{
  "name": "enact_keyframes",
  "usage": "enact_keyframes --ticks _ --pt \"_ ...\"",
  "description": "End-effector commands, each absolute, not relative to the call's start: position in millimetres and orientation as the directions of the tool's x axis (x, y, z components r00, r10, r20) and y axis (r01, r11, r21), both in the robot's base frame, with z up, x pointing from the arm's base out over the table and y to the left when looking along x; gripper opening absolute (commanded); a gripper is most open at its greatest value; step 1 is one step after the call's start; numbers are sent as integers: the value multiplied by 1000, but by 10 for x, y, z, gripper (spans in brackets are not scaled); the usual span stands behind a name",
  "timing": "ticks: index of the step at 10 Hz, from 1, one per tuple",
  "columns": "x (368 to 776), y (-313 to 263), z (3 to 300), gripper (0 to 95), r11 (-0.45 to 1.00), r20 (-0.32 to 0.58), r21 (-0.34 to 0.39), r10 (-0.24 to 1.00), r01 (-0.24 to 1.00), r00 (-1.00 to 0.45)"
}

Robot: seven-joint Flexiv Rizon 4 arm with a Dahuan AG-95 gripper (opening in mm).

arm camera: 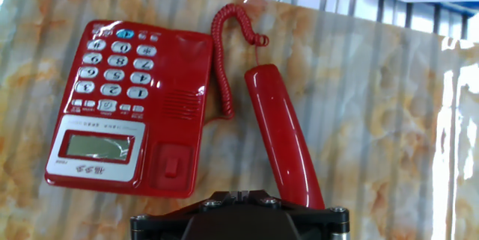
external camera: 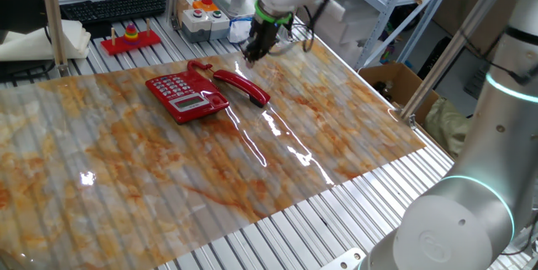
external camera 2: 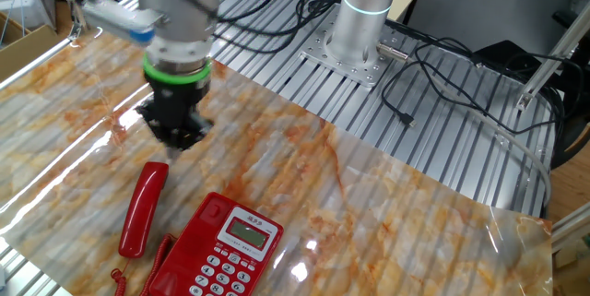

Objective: Place the handset of the telephone on the corresponding phone cradle

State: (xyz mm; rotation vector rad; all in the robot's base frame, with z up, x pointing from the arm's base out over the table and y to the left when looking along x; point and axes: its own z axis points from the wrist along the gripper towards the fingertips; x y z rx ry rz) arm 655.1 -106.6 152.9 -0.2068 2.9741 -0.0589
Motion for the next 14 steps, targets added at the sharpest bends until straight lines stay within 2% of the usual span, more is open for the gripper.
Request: enact_keyframes --ticks 1,2,4,5,7,10,12,14 --pt "6796 -1204 1558 0 987 -143 -30 -164 -161 -976" --pt "6951 -1281 1597 0 984 -133 -22 -179 -178 -975" --pt "7009 -1316 1596 0 982 -125 -3 -190 -191 -974" --pt "7011 -1314 1580 0 971 -113 -2 -239 -240 -965" --pt "6994 -1302 1541 0 967 -78 81 -235 -241 -969" --pt "6993 -1300 1528 0 971 -81 78 -219 -226 -972" --pt "6992 -1300 1527 0 993 -73 95 -63 -70 -995" --pt "6992 -1300 1528 0 995 -74 102 7 0 -997"
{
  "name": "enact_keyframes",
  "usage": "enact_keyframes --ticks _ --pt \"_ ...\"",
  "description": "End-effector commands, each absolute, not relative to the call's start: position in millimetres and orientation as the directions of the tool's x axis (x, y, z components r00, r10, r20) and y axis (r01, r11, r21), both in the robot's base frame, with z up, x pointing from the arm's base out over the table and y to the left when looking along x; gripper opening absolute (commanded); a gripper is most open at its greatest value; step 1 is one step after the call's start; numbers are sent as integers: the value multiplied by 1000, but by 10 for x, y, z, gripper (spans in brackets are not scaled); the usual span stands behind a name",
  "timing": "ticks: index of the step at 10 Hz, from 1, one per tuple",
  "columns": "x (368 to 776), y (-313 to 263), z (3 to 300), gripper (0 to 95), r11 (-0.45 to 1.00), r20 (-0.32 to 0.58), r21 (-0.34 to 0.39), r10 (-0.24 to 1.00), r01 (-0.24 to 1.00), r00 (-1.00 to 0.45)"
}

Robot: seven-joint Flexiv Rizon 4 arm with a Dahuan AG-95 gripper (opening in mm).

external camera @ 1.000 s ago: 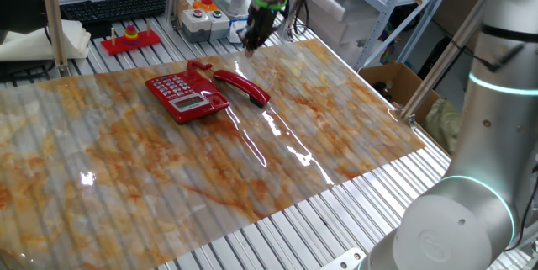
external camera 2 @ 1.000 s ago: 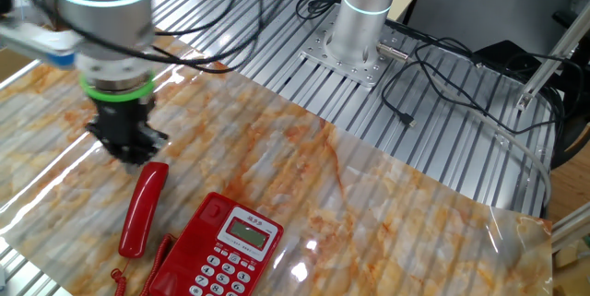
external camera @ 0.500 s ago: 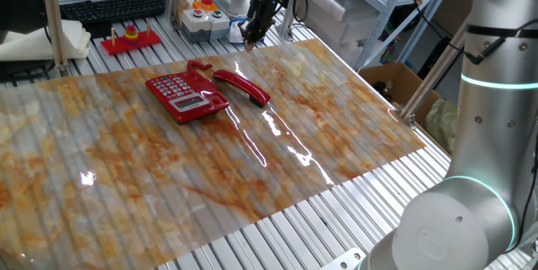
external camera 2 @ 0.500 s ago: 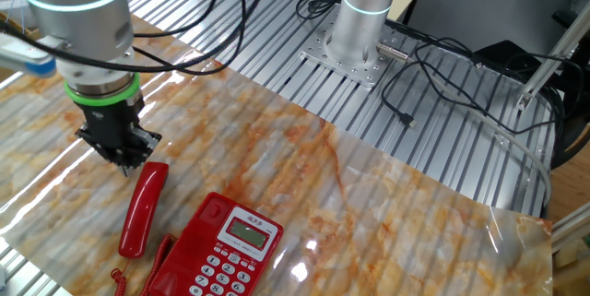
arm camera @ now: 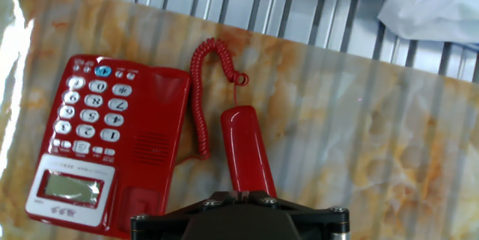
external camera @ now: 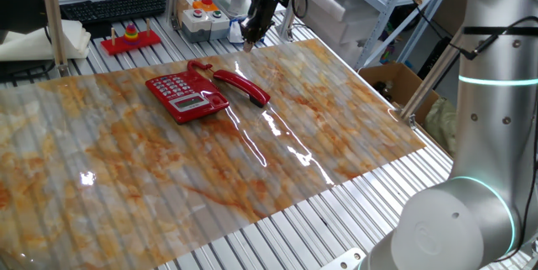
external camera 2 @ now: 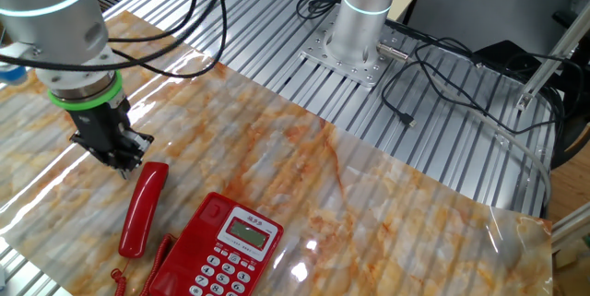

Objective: Place the handset of the telephone on the corresponding phone cradle

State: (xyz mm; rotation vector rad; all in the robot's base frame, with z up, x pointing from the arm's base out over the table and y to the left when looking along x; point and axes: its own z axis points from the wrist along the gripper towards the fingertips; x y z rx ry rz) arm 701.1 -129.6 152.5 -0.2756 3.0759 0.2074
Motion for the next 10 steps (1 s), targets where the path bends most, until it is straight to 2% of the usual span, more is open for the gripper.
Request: enact_keyframes --ticks 1,3,4,5,6,10 --pt "6992 -1300 1528 0 994 -76 109 9 1 -997" --pt "6992 -1300 1527 0 994 -79 111 3 -6 -997" --pt "6992 -1300 1527 190 994 -80 109 -6 -15 -997" --pt "6992 -1300 1527 570 994 -80 107 -6 -15 -997" --pt "6992 -1300 1527 760 994 -81 106 -6 -15 -997" --pt "6994 -1298 1510 760 994 -82 105 -21 -30 -996"
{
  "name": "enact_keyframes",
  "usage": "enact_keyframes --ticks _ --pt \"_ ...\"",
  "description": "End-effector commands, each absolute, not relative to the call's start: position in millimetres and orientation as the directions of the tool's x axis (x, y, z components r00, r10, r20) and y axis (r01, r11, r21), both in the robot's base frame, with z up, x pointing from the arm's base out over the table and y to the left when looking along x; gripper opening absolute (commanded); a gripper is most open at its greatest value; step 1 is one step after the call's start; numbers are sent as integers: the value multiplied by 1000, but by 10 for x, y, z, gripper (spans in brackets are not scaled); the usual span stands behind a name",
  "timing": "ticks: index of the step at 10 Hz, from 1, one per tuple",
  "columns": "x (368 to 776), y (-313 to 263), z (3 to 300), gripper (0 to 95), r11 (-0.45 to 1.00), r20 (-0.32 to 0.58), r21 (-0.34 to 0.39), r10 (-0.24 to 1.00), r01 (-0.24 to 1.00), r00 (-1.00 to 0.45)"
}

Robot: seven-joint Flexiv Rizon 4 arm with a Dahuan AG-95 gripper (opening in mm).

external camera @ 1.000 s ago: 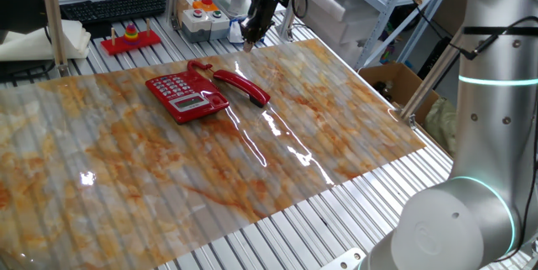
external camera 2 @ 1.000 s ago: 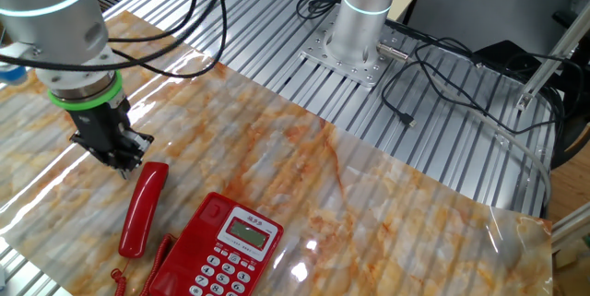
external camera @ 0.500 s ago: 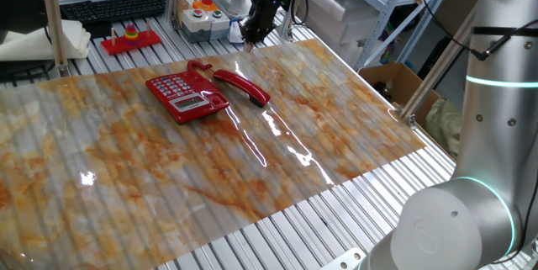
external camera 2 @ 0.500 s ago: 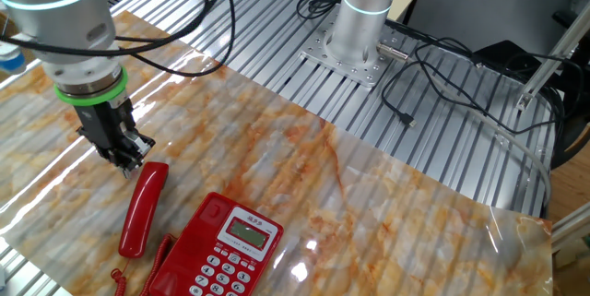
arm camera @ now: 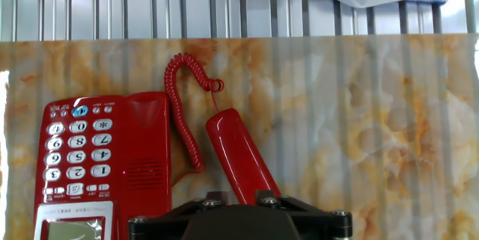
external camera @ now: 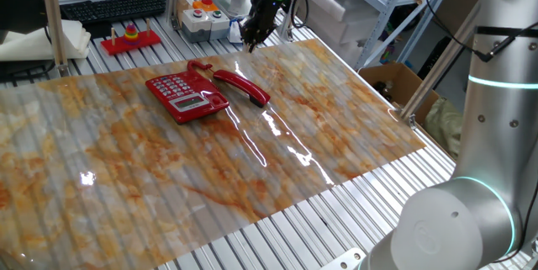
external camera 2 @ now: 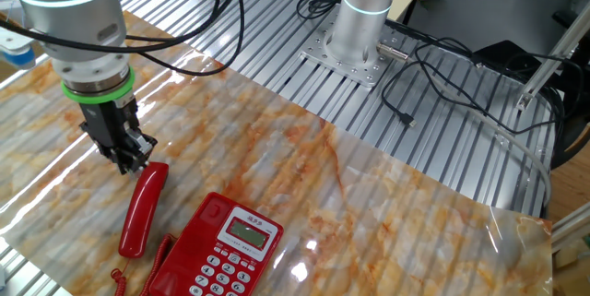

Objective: Place the handset of the telephone on the corresponding phone cradle

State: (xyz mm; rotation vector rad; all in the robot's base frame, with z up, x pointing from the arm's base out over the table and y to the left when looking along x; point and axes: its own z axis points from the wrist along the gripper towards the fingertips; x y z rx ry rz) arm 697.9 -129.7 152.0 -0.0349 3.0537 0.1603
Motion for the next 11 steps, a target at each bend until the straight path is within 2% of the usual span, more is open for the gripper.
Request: enact_keyframes --ticks 1,7,11 --pt "6996 -1296 1495 760 994 -84 106 -17 -26 -996" --pt "6997 -1294 1478 760 993 -95 101 -53 -62 -994" --pt "7012 -1280 1266 760 993 -100 97 -56 -65 -993"
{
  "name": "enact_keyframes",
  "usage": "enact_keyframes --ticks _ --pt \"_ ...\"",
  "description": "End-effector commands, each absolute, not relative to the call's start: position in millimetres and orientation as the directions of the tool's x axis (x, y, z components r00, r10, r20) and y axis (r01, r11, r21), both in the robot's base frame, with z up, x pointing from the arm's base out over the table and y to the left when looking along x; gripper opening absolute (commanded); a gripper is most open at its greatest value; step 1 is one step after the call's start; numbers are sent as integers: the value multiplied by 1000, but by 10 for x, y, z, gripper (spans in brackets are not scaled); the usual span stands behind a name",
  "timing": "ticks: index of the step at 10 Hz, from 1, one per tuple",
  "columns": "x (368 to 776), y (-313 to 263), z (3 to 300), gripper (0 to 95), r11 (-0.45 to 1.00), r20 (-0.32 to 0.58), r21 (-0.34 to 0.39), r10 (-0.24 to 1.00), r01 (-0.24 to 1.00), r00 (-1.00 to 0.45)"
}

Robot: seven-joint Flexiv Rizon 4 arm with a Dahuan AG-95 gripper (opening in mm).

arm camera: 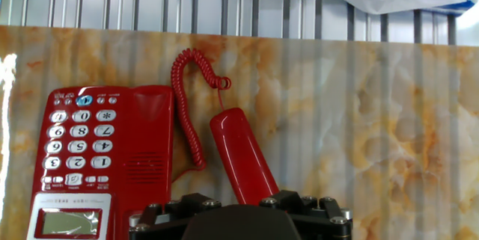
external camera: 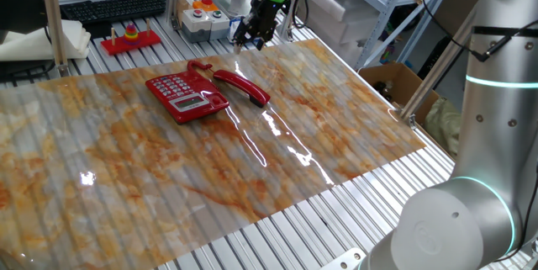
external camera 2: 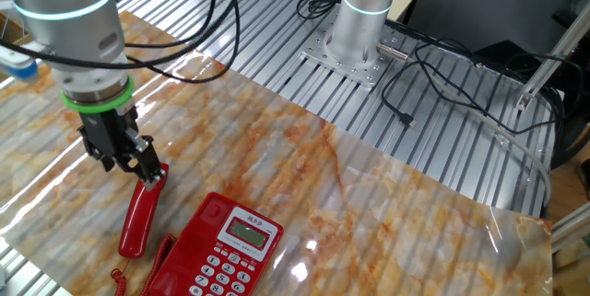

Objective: Place the handset of the telephone on the corresponding phone cradle

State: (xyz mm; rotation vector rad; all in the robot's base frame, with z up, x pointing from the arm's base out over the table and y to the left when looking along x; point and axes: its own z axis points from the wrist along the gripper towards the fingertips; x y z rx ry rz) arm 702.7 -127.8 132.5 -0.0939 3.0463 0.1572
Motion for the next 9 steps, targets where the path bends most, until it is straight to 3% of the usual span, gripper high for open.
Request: enact_keyframes --ticks 1,9 --pt "7012 -1279 1204 760 993 -102 94 -59 -69 -993" --pt "6938 -1323 665 760 993 -142 70 -82 -93 -986"
